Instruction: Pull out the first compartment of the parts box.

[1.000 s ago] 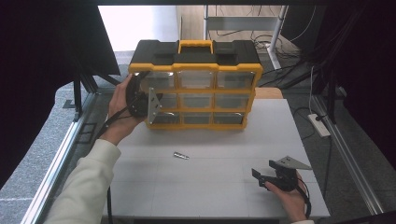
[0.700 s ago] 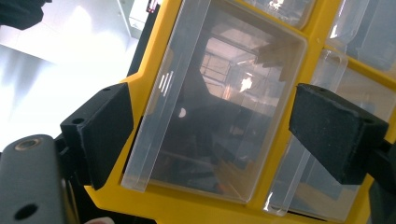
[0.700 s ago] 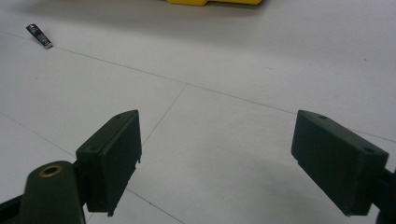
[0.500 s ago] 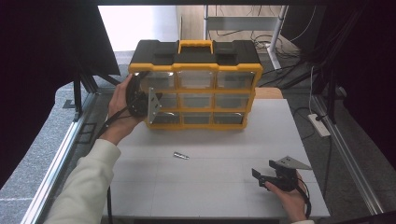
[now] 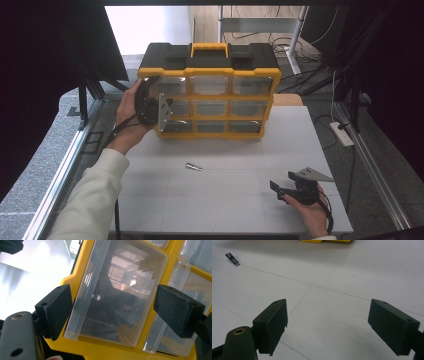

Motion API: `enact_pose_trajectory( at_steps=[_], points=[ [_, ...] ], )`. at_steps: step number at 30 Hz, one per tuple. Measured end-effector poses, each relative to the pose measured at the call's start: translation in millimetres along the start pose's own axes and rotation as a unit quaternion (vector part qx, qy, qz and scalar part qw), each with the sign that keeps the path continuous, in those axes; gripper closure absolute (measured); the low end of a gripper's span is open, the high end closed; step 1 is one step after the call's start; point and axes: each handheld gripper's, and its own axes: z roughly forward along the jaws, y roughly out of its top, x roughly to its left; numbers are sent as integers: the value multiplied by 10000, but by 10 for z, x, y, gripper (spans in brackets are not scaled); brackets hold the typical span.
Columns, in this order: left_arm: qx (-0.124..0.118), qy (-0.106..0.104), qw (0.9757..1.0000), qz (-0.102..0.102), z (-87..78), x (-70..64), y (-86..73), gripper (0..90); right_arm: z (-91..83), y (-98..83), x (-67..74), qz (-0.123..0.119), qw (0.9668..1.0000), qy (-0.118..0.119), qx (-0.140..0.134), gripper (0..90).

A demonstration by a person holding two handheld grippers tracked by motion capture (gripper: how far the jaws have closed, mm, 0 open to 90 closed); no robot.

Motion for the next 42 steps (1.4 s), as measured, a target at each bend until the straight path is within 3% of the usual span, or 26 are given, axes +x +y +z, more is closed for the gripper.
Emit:
enact_pose_trajectory(
  at_steps=[20,42],
  points=[
    [88,162,9998,112,8,8,-19,237,-2,0,-6,-3,10000,-15,-8,160],
    [199,574,9974,388,-36,54,-15,550,-5,-2,-13,36,10000,-47,-3,161]
  ],
)
